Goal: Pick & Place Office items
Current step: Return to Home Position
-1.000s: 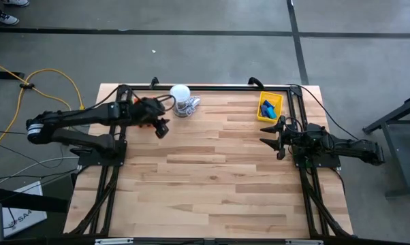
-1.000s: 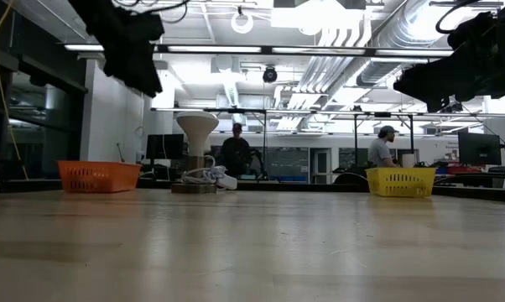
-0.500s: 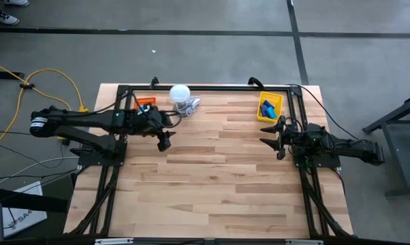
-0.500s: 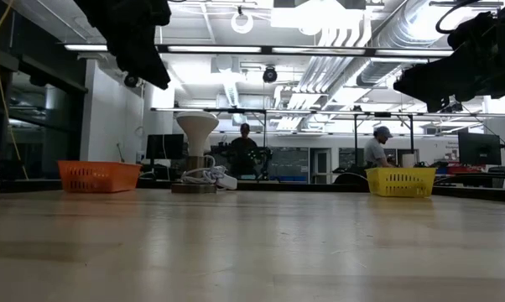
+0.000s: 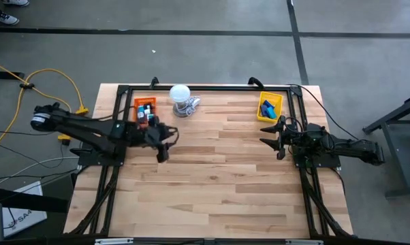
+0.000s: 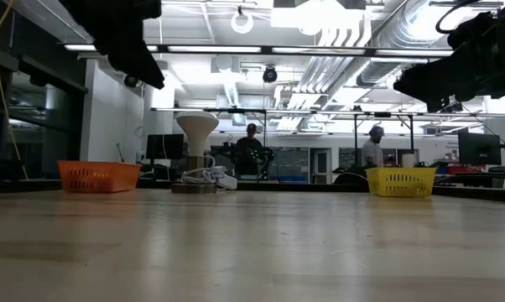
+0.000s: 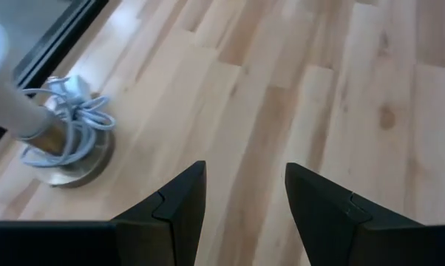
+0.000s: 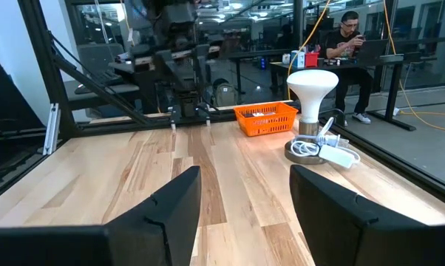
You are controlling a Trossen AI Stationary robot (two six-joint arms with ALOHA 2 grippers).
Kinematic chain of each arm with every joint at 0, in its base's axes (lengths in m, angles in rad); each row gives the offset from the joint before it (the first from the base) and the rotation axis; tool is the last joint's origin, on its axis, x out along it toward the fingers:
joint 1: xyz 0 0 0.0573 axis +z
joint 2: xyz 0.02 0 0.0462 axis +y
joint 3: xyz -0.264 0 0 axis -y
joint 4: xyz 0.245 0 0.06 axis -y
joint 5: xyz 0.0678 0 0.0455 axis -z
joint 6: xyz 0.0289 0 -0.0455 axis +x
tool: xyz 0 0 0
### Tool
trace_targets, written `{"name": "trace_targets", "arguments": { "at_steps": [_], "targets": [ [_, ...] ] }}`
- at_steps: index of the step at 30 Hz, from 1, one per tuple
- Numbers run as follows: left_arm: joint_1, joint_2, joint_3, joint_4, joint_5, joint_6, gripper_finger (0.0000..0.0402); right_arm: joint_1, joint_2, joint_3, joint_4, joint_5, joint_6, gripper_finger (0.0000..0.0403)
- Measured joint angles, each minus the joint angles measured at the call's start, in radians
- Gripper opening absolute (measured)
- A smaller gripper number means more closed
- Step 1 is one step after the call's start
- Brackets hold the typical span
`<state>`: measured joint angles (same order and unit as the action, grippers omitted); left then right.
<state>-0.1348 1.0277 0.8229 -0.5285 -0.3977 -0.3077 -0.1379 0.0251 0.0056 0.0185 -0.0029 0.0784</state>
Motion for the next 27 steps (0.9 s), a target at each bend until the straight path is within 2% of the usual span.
{"name": "trace_targets", "arguments": {
  "at_steps": [4, 8, 18, 27],
  "targets": [
    [-0.064, -0.057, -0.094, 0.114, -0.005, 0.0, 0.0177, 0.0, 0.0, 0.0, 0.0, 0.0, 0.0, 0.0195],
    [-0.098, -0.168, -0.205, 0.196, -0.006, 0.004, 0.0177, 0.0, 0.0, 0.0, 0.0, 0.0, 0.0, 0.0195],
    [-0.113, -0.491, -0.401, 0.241, -0.007, 0.035, 0.0177, 0.0, 0.0, 0.0, 0.0, 0.0, 0.0, 0.0195],
    [-0.113, -0.674, -0.499, 0.297, -0.007, 0.08, 0.0177, 0.0, 0.0, 0.0, 0.0, 0.0, 0.0, 0.0195]
  ]
}}
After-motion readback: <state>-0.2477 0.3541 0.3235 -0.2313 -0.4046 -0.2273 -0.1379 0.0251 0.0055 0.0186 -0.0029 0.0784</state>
